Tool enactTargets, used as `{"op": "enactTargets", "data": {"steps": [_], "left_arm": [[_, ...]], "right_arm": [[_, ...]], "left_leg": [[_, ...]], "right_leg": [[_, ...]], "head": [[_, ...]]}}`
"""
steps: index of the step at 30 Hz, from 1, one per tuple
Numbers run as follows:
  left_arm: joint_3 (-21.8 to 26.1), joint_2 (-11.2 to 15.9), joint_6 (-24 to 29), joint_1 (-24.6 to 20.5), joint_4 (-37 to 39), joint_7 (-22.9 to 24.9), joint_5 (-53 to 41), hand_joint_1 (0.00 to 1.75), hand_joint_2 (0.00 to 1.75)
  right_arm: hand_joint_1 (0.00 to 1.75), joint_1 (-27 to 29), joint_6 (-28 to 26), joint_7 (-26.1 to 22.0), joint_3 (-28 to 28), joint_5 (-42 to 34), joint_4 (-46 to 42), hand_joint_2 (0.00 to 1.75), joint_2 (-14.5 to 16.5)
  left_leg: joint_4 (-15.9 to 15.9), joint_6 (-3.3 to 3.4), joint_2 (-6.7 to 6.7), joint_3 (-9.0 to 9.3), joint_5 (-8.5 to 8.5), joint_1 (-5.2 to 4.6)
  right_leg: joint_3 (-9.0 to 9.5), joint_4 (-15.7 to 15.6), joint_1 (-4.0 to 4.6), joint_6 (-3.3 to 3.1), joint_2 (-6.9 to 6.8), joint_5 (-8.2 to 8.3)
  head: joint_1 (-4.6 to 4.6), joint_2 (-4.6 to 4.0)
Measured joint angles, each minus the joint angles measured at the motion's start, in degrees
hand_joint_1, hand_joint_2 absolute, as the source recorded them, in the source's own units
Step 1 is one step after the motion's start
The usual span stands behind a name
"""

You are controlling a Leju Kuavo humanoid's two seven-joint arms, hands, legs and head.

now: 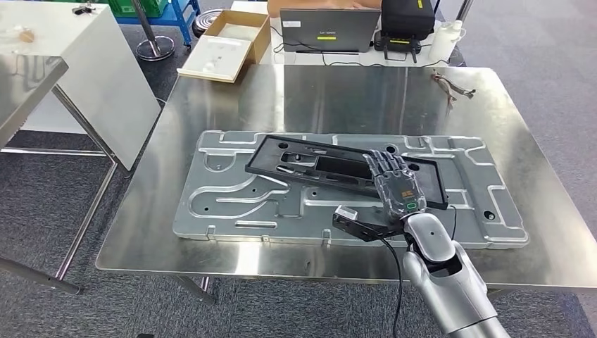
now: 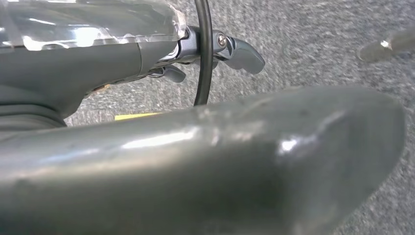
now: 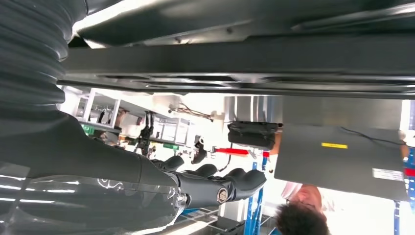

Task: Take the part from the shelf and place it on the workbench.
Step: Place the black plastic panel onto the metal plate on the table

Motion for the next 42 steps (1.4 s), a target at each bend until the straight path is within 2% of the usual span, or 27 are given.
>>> {"op": "enactTargets", "data": {"steps": [2,5,6,7,8,9,10,12,14,16,17,18,21,22,23,24,26,28,30,32,33,36,37,38,39,41,42], "left_arm": [[0.0,-0.1,0.0,0.0,0.0,0.0,0.0,0.00,0.00],[0.0,-0.1,0.0,-0.1,0.0,-0.1,0.0,0.00,0.00],[0.0,-0.1,0.0,0.0,0.0,-0.1,0.0,0.00,0.00],[0.0,-0.1,0.0,0.0,0.0,-0.1,0.0,0.00,0.00],[0.0,-0.1,0.0,0.0,0.0,-0.1,0.0,0.00,0.00],[0.0,-0.1,0.0,0.0,0.0,-0.1,0.0,0.00,0.00],[0.0,-0.1,0.0,0.0,0.0,-0.1,0.0,0.00,0.00],[0.0,-0.1,0.0,0.0,0.0,-0.1,0.0,0.00,0.00],[0.0,-0.1,0.0,0.0,0.0,-0.1,0.0,0.00,0.00],[0.0,-0.1,0.0,0.0,0.0,-0.1,0.0,0.00,0.00],[0.1,-0.1,0.0,0.1,0.0,-0.1,0.0,0.00,0.00],[0.1,-0.1,0.0,0.2,0.0,-0.1,-0.1,0.00,0.00],[0.1,-0.1,0.0,0.2,0.0,0.0,0.0,0.00,0.00],[0.1,-0.1,0.0,0.2,0.0,0.0,0.0,0.00,0.00],[0.1,-0.1,0.0,0.2,0.0,0.0,0.0,0.00,0.00],[0.1,-0.1,0.0,0.2,0.0,0.0,0.0,0.00,0.00],[0.1,-0.1,0.0,0.1,0.0,0.0,0.0,0.00,0.00],[0.1,-0.1,0.0,-0.1,0.0,-0.1,-0.1,0.00,0.00],[0.1,-0.2,0.0,-0.2,0.0,-0.1,-0.1,0.00,0.00],[0.1,-0.2,-0.1,-0.1,0.0,-0.1,-0.1,0.00,0.00],[0.1,-0.3,-0.2,-0.1,0.0,-0.1,-0.1,0.00,0.00],[0.1,-0.4,-0.2,-0.1,0.0,-0.1,-0.2,0.00,0.00],[0.1,-0.5,-0.2,-0.1,0.0,-0.1,-0.2,0.00,0.00],[0.1,-0.5,-0.2,0.0,0.0,-0.1,-0.2,0.00,0.00],[0.1,-0.5,-0.2,0.1,0.0,-0.1,-0.2,0.00,0.00],[0.1,-0.6,-0.2,0.2,0.0,-0.1,-0.2,0.00,0.00],[0.1,-0.7,-0.2,0.2,0.0,-0.1,-0.2,0.00,0.00]], "right_arm": [[0.00,0.2,-0.1,0.0,-0.2,0.0,0.0,1.75,0.2],[0.00,0.3,-0.2,0.0,-0.5,-0.1,0.1,1.75,0.4],[0.00,0.5,-0.2,0.0,-0.5,-0.1,0.1,1.75,0.4],[0.00,0.6,-0.2,0.0,-0.5,-0.1,0.1,1.75,0.4],[0.00,0.7,-0.2,0.0,-0.5,-0.1,0.2,1.75,0.4],[0.00,0.8,-0.2,0.0,-0.5,-0.1,0.2,1.75,0.4],[0.00,0.8,-0.2,0.0,-0.5,-0.1,0.2,1.75,0.4],[0.00,0.6,-0.2,0.0,-0.5,-0.1,0.1,1.75,0.4],[0.00,0.6,-0.2,0.0,-0.6,-0.1,0.1,1.75,0.4],[0.00,0.7,-0.2,0.0,-0.6,-0.1,0.1,1.75,0.4],[0.00,0.7,-0.2,-0.1,-0.6,-0.1,0.1,1.75,0.4],[0.00,0.7,-0.2,-0.1,-0.6,-0.1,0.1,1.75,0.4],[0.00,0.8,-0.2,-0.2,-0.6,-0.1,0.1,1.75,0.3],[0.00,0.8,-0.2,-0.2,-0.6,-0.1,0.2,1.75,0.2],[0.00,0.9,-0.2,-0.2,-0.6,-0.1,0.2,1.75,0.2],[0.00,0.9,-0.2,-0.2,-0.6,-0.1,0.2,1.75,0.2],[0.00,1.0,-0.2,-0.2,-0.6,-0.1,0.2,1.75,0.2],[0.00,1.0,-0.2,-0.2,-0.6,0.0,0.2,1.75,0.2],[0.00,1.0,-0.2,-0.2,-0.6,0.1,0.3,1.75,0.2],[0.00,1.2,-0.2,-0.3,-0.5,0.3,0.6,1.75,0.4],[0.00,1.4,-0.3,-0.3,-0.5,0.4,0.8,1.75,0.5],[0.00,2.3,-1.1,-0.2,-0.5,0.6,1.3,1.75,0.8],[0.00,2.9,-1.5,-0.2,-0.5,0.7,1.4,1.75,0.8],[0.00,3.6,-1.9,-0.2,-0.5,0.7,1.5,1.75,0.8],[0.00,4.3,-2.2,-0.2,-0.5,0.7,1.5,1.75,0.8],[0.00,5.1,-2.4,-0.2,-0.5,0.7,1.6,1.75,0.8],[0.00,5.2,-2.5,-0.2,-0.5,0.7,1.5,1.75,0.8]], "left_leg": [[-0.6,0.70,0.19,-0.37,1.24,0.26],[-1.1,1.57,0.49,-1.96,3.03,0.31],[-1.0,1.67,0.53,-2.68,3.49,0.24],[-0.9,1.64,0.56,-3.39,3.93,0.21],[-0.7,1.56,0.58,-4.09,4.32,0.21],[-0.5,1.43,0.59,-4.81,4.68,0.24],[-0.2,1.26,0.58,-5.44,4.96,0.26],[0.5,0.75,0.55,-6.42,5.45,0.21],[0.8,0.08,0.52,-6.85,6.04,0.15],[0.8,-0.61,0.42,-7.14,6.52,0.18],[1.3,-0.94,0.37,-7.59,5.71,0.25],[2.8,-1.23,0.31,-8.27,3.93,0.33],[12.3,-1.85,0.28,-10.89,-4.02,0.70],[15.2,-2.01,0.29,-11.20,-5.09,0.79],[16.8,-2.15,0.29,-10.82,-4.80,0.88],[16.5,-2.24,0.29,-9.60,-3.44,0.99],[10.7,-2.25,0.31,-4.56,-0.78,1.18],[3.1,-1.86,0.20,0.54,-1.22,1.00],[0.2,-1.17,0.06,1.92,-1.99,0.65],[0.1,-0.22,0.23,1.12,-0.95,0.74],[0.0,0.35,0.37,0.63,-0.26,0.79],[0.0,1.41,0.62,-1.60,1.84,0.68],[0.0,1.49,0.62,-2.52,2.49,0.60],[0.2,1.48,0.61,-3.50,3.12,0.51],[0.4,1.42,0.59,-4.51,3.71,0.43],[0.9,1.16,0.56,-6.33,4.77,0.31],[1.1,0.95,0.56,-7.01,5.21,0.21]], "right_leg": [[-0.60,1.0,0.04,0.67,0.37,-1.16],[-3.32,9.5,0.03,1.37,0.44,-8.66],[-4.00,12.7,-0.07,1.53,0.37,-10.57],[-4.03,14.6,-0.18,1.67,0.29,-11.12],[-3.22,14.7,-0.30,1.78,0.22,-10.51],[-1.43,12.9,-0.42,1.83,0.12,-9.14],[1.19,9.5,-0.51,1.79,0.06,-7.74],[6.01,2.3,-0.41,1.29,0.09,-6.92],[7.49,-0.6,-0.10,0.54,0.22,-7.30],[6.97,-0.9,-0.20,-0.29,0.13,-6.45],[6.51,-0.9,-0.30,-0.77,0.04,-5.87],[5.94,-1.1,-0.44,-1.25,-0.09,-5.24],[3.74,-1.1,-0.38,-1.93,-0.36,-3.46],[2.92,-1.0,-0.36,-1.90,-0.40,-2.86],[2.06,-0.8,-0.36,-1.80,-0.43,-2.28],[1.19,-0.7,-0.38,-1.65,-0.43,-1.75],[-0.37,-0.1,-0.45,-1.17,-0.44,-0.83],[-1.27,0.3,-0.38,-0.47,-0.50,0.03],[-1.45,0.1,-0.26,0.30,-0.56,1.02],[-1.74,0.1,-0.37,1.01,-0.48,1.04],[-2.19,0.9,-0.43,1.29,-0.43,-0.35],[-4.68,9.4,-0.51,1.69,-0.39,-8.77],[-5.25,12.8,-0.48,1.76,-0.39,-10.44],[-5.20,15.0,-0.46,1.77,-0.39,-10.59],[-4.34,15.6,-0.44,1.70,-0.39,-9.52],[0.07,11.6,-0.34,1.26,-0.37,-6.49],[3.14,7.6,-0.18,0.90,-0.32,-6.25]], "head": [[0.01,0.00],[0.02,0.00],[0.02,0.00],[0.01,0.00],[0.02,0.00],[0.01,0.00],[0.01,0.00],[-0.01,0.00],[-0.01,0.00],[0.01,0.00],[0.00,0.00],[0.00,0.00],[0.00,0.00],[0.00,0.00],[-0.01,0.00],[0.00,0.00],[-0.01,0.00],[-0.01,0.00],[0.01,0.00],[0.01,0.00],[0.01,0.00],[0.01,0.00],[0.01,0.00],[0.01,0.00],[0.01,0.00],[0.00,0.00],[0.01,0.00]]}}
